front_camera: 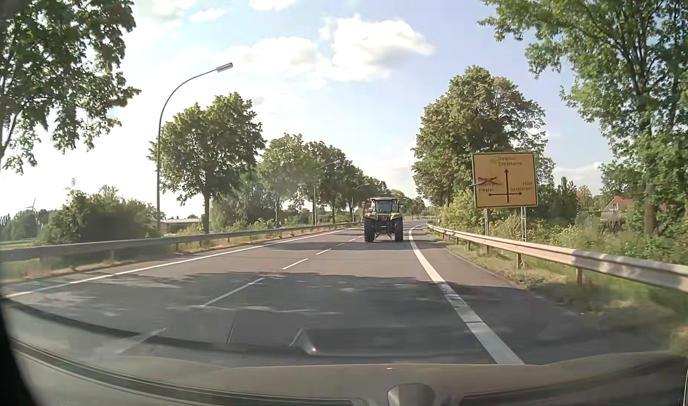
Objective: Follow the waypoints while adhering to traffic rules and regulations
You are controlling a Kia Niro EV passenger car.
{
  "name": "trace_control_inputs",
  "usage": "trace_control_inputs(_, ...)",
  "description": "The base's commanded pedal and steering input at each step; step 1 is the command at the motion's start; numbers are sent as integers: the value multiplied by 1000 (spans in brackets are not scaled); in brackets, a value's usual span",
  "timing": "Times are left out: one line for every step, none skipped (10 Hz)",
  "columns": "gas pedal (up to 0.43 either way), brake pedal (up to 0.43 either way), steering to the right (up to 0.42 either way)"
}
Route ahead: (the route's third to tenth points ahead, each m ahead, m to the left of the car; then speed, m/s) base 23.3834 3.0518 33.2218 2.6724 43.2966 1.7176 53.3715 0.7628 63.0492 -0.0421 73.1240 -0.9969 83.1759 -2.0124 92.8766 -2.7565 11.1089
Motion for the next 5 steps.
trace_control_inputs(110,6,10)
trace_control_inputs(118,6,10)
trace_control_inputs(118,6,10)
trace_control_inputs(118,6,10)
trace_control_inputs(118,6,10)
